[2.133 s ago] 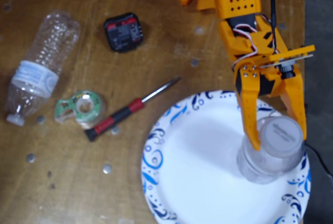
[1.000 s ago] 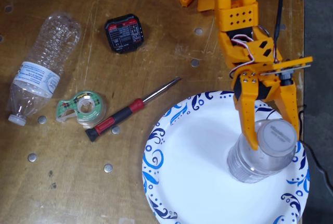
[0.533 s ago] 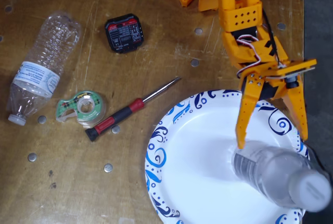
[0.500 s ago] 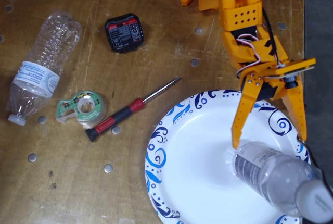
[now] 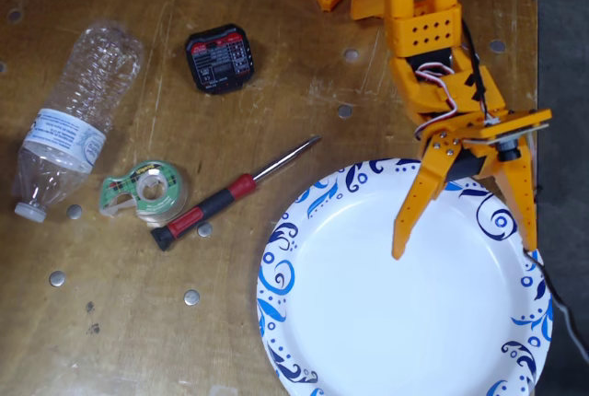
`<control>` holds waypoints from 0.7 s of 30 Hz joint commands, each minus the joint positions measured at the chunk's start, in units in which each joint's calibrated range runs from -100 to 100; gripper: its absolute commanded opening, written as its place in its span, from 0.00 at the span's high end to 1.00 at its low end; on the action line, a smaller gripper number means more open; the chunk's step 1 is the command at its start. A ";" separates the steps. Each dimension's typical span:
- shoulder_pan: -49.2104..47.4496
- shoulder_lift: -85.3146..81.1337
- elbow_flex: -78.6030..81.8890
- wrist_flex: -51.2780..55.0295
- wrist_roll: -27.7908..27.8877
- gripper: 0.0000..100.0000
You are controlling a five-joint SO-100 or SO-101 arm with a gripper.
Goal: Move the bottles to the plate
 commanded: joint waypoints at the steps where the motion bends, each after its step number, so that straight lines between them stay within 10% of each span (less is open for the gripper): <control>1: 2.75 -1.07 -1.71 -0.90 -0.20 0.54; 21: 45.01 -19.20 2.34 0.85 1.47 0.54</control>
